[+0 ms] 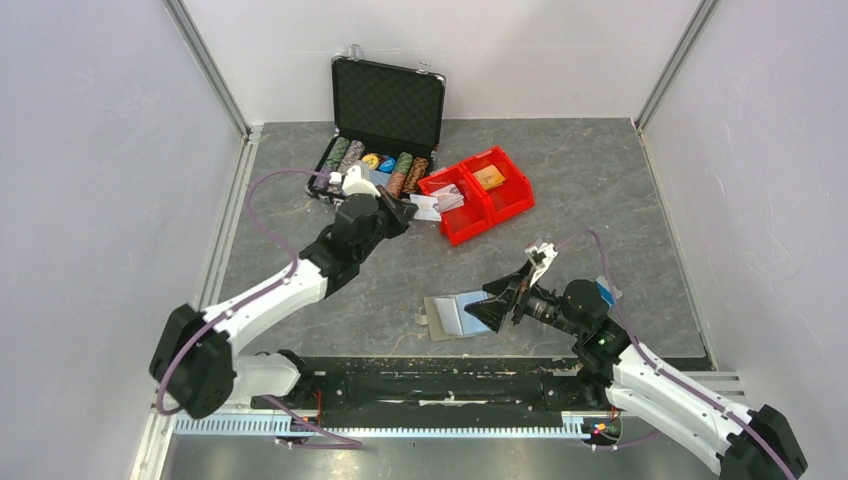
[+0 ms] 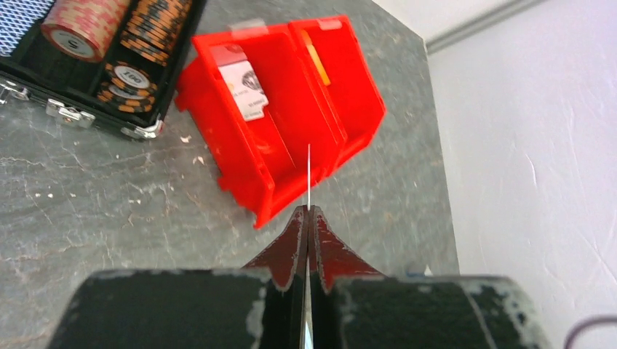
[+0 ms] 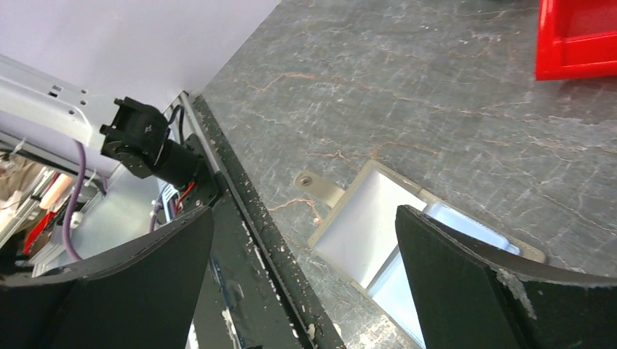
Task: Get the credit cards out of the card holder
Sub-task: Place the credit card in the storage box.
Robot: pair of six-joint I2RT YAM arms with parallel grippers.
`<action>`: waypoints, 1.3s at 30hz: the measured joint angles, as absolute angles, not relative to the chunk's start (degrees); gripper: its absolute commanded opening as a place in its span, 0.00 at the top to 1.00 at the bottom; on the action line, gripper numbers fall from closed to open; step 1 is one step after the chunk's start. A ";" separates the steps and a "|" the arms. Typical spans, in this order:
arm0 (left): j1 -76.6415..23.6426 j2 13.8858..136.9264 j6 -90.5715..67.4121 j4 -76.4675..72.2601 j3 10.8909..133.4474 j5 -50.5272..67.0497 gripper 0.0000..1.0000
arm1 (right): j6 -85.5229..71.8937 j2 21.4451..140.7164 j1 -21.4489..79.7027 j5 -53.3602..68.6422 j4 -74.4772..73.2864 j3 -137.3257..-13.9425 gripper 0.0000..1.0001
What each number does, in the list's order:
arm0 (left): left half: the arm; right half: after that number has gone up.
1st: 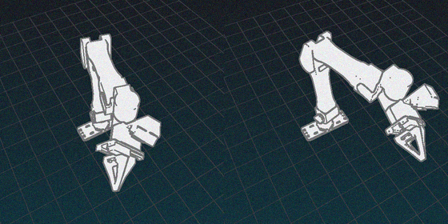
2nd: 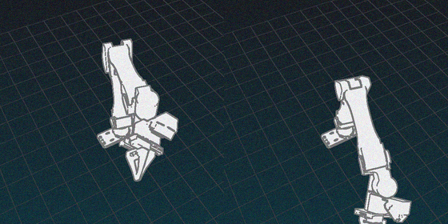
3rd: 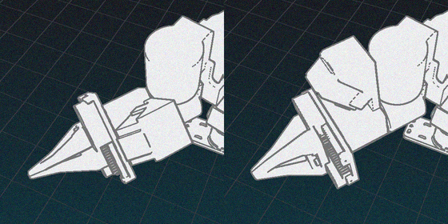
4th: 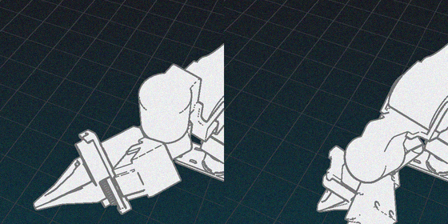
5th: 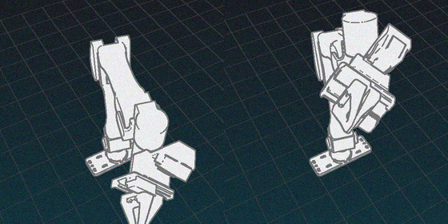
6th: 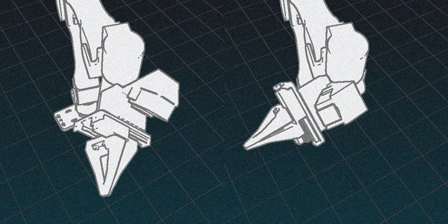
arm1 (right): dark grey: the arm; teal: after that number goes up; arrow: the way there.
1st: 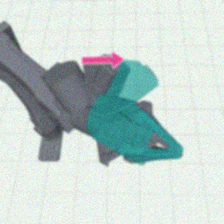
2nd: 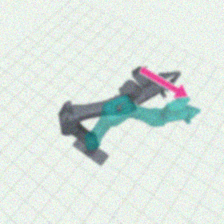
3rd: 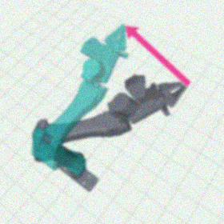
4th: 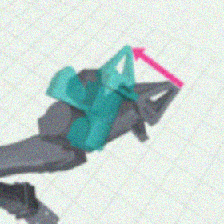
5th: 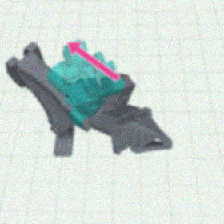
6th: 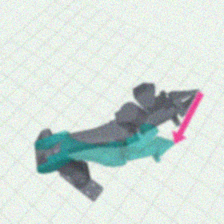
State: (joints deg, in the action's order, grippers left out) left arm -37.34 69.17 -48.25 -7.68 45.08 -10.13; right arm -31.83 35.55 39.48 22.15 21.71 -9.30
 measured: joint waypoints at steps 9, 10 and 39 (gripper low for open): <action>-37.34 85.82 -57.89 -10.41 55.53 -22.48 0.98 | -29.93 34.41 39.48 16.82 15.16 -10.57 0.02; -37.34 87.29 -59.02 -10.63 56.66 -23.35 0.98 | -29.76 34.17 39.48 16.25 14.17 -11.16 0.02; -39.00 107.24 -67.05 -14.94 64.69 -31.00 0.98 | -26.76 21.08 39.48 -8.91 -3.68 -17.04 0.02</action>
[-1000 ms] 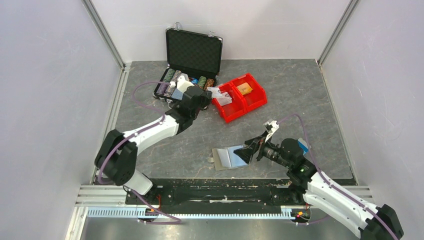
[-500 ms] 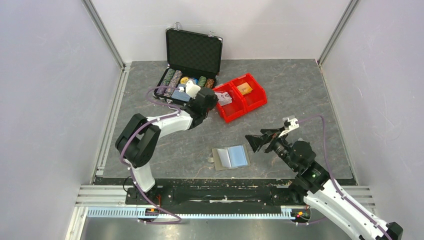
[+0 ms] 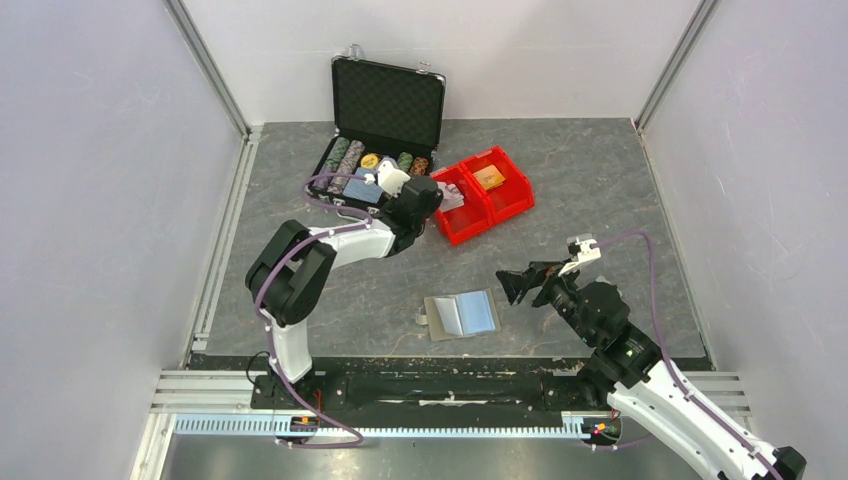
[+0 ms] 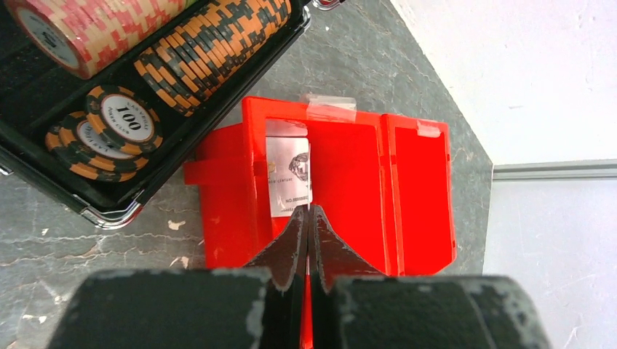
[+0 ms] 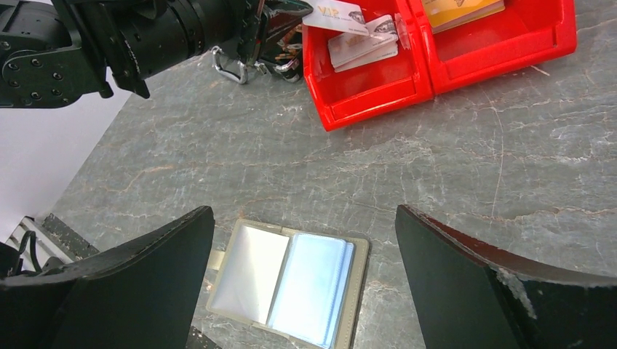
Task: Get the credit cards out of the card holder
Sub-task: Place the credit card in the storage box.
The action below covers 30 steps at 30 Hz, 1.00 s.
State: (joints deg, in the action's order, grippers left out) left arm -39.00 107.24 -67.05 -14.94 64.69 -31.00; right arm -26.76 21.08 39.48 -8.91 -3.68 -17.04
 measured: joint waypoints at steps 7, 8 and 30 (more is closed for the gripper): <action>-39.16 109.51 -67.00 -16.05 66.22 -31.99 0.98 | -26.28 21.78 39.48 -8.97 -4.03 -17.30 0.02; -39.20 109.82 -67.00 -16.08 66.28 -32.27 0.98 | -26.28 21.82 39.48 -8.97 -4.05 -17.34 0.02; -40.10 115.00 -65.45 -16.45 70.91 -34.59 0.98 | -25.54 22.24 39.48 -9.63 -4.47 -17.78 0.02</action>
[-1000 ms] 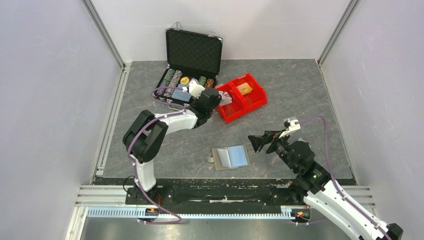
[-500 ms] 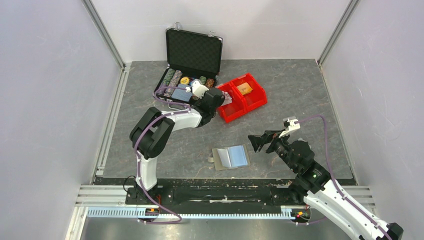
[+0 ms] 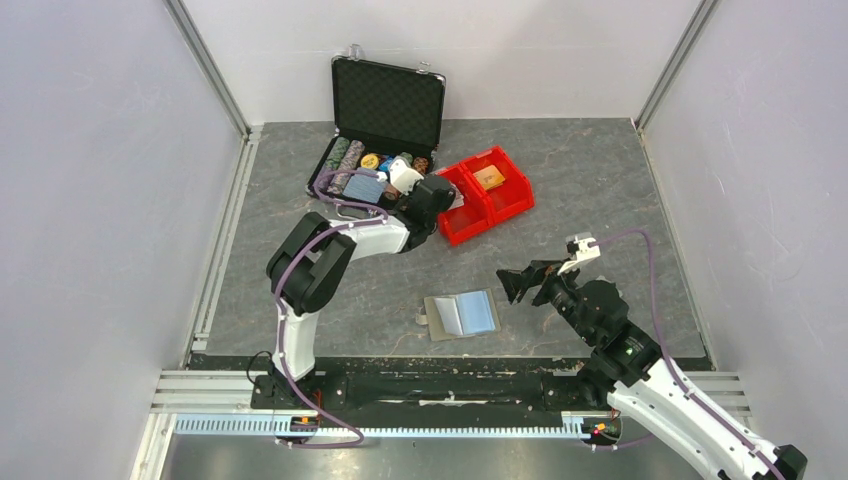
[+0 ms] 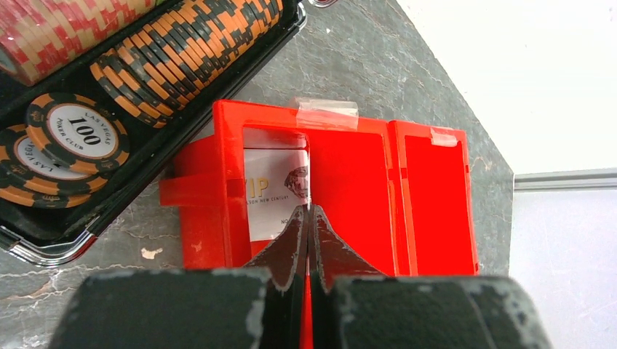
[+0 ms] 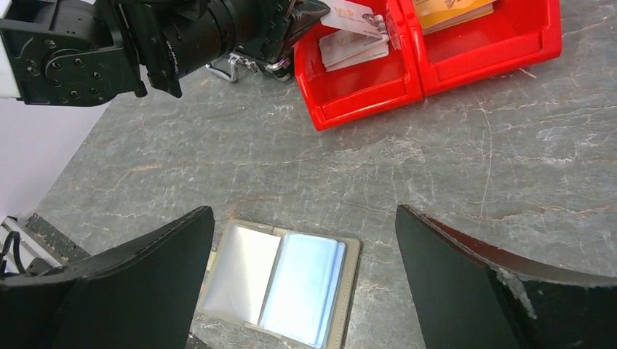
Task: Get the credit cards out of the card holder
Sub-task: Place the credit card in the storage box.
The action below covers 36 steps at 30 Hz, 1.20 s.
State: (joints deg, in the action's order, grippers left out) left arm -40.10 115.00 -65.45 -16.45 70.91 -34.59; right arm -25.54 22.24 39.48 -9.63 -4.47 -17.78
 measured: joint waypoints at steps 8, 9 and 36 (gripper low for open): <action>-40.53 116.97 -63.31 -17.34 72.29 -34.76 0.95 | -24.99 22.48 39.48 -10.52 -5.28 -18.76 0.02; -40.60 117.10 -63.26 -17.45 72.44 -34.79 0.92 | -24.95 22.48 39.48 -10.57 -5.32 -18.76 0.02; -40.64 111.59 -54.08 -15.35 73.52 -35.79 0.49 | -25.34 23.42 39.48 -10.39 -5.72 -18.79 0.02</action>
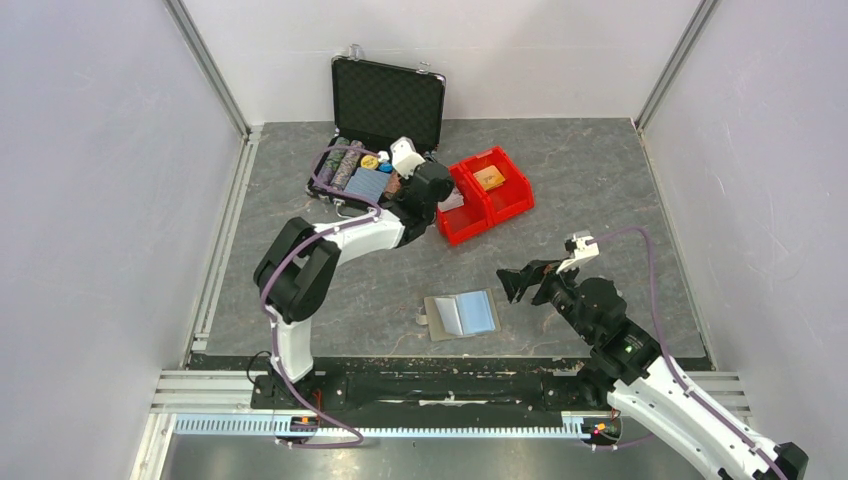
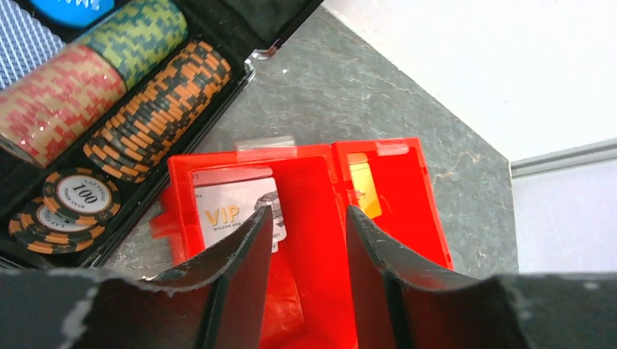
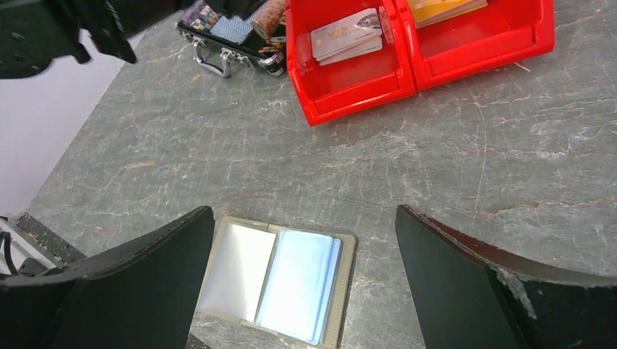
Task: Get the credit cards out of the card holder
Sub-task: Place the credit card in the storage box, then reset both arms
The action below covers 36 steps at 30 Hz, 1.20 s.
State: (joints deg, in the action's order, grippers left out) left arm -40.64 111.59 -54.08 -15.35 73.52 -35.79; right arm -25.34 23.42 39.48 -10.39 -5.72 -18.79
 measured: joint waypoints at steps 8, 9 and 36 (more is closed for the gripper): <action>-40.64 103.07 -47.33 -10.90 73.52 -28.18 0.21 | -25.85 27.33 39.48 -8.58 -6.15 -18.85 0.02; -40.64 101.54 -46.50 -9.39 73.52 -27.16 0.16 | -25.85 28.05 39.48 -8.25 -6.50 -18.92 0.02; -40.71 37.85 -27.29 16.91 42.33 -3.84 0.00 | -26.00 29.17 39.53 -16.73 -13.93 -26.41 0.02</action>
